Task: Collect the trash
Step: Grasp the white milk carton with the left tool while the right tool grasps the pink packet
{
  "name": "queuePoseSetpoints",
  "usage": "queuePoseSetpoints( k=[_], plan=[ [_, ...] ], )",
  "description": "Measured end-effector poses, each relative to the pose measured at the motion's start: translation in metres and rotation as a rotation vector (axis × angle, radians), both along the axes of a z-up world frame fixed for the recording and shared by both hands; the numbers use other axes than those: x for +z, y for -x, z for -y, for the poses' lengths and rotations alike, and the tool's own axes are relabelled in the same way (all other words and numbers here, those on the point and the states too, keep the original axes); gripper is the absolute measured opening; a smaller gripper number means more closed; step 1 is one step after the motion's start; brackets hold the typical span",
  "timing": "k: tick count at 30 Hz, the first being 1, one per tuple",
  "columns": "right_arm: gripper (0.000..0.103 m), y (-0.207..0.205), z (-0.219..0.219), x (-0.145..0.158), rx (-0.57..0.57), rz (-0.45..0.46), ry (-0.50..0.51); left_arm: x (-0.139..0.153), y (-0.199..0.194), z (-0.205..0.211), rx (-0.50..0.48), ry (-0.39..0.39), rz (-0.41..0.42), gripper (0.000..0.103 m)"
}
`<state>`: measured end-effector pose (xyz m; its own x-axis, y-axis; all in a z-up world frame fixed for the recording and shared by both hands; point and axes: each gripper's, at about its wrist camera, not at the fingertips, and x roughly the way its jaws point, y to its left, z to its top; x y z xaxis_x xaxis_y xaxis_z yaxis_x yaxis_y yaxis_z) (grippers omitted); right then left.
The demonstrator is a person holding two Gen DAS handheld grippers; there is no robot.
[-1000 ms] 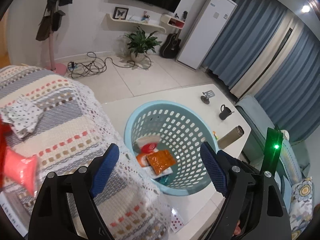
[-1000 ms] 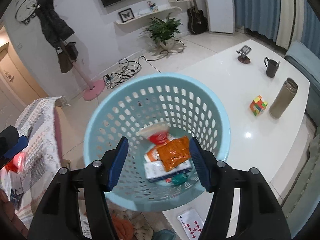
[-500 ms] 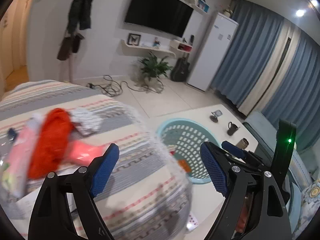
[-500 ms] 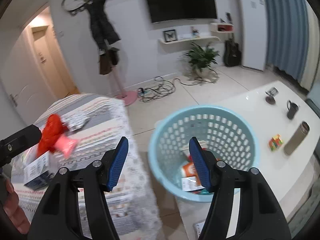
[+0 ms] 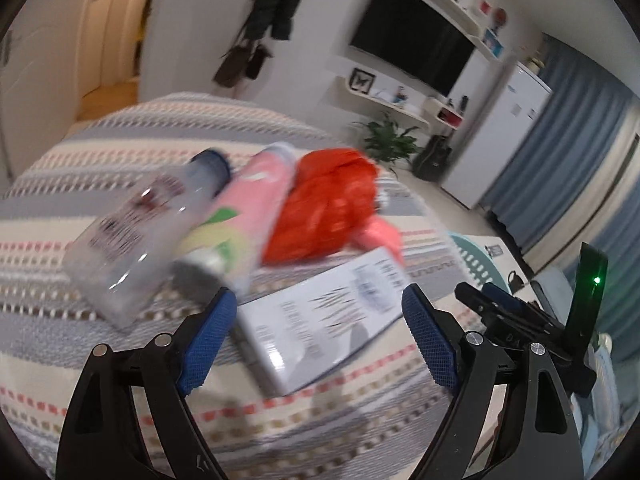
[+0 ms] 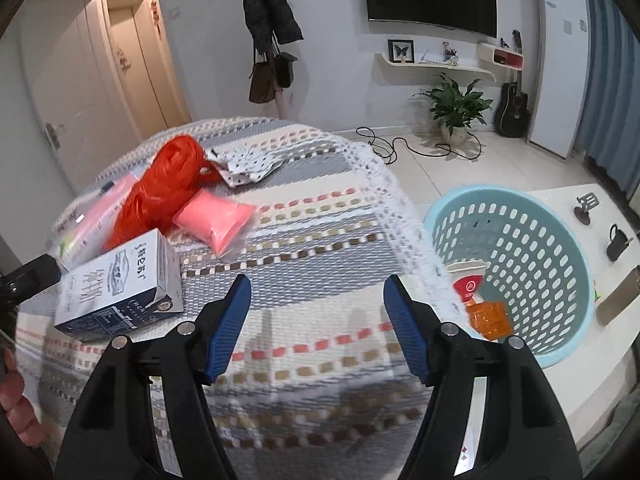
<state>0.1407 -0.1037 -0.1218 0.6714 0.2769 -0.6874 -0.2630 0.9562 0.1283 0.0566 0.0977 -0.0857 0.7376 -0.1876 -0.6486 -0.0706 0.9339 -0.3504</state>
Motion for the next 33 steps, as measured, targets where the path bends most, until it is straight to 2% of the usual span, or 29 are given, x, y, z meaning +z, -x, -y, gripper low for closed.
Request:
queuePoseSetpoints(
  k=[5,12,15,19,20,22,26,31,33],
  plan=[
    [0.065,0.000,-0.010,-0.003,-0.001,-0.018,0.018,-0.013,-0.007,-0.014,-0.008,-0.004,-0.026,0.083],
    [0.065,0.003,-0.006,0.006,-0.014,-0.009,0.035,-0.024,-0.020,-0.001,-0.090,-0.027,-0.052,0.078],
    [0.065,0.003,-0.004,0.007,-0.013,-0.009,0.033,-0.026,-0.015,0.007,-0.154,0.001,-0.076,0.076],
    [0.065,0.003,-0.002,0.010,-0.002,0.002,0.036,-0.030,0.002,0.018,-0.296,0.106,-0.120,0.076],
    [0.065,0.002,-0.002,0.010,0.001,0.005,0.039,-0.029,0.005,0.021,-0.309,0.103,-0.123,0.076],
    [0.065,0.000,0.000,0.010,-0.001,0.006,0.042,-0.025,0.010,0.027,-0.334,0.069,-0.114,0.078],
    [0.065,-0.006,0.005,0.011,-0.008,0.002,0.031,-0.017,0.001,0.035,-0.286,-0.038,-0.092,0.081],
    [0.065,-0.013,0.008,0.018,0.009,0.019,0.025,-0.023,-0.030,0.058,-0.303,-0.118,-0.145,0.081],
    [0.065,-0.021,0.008,0.021,0.040,0.021,0.003,-0.029,-0.040,0.071,-0.295,-0.185,-0.176,0.080]
  ],
)
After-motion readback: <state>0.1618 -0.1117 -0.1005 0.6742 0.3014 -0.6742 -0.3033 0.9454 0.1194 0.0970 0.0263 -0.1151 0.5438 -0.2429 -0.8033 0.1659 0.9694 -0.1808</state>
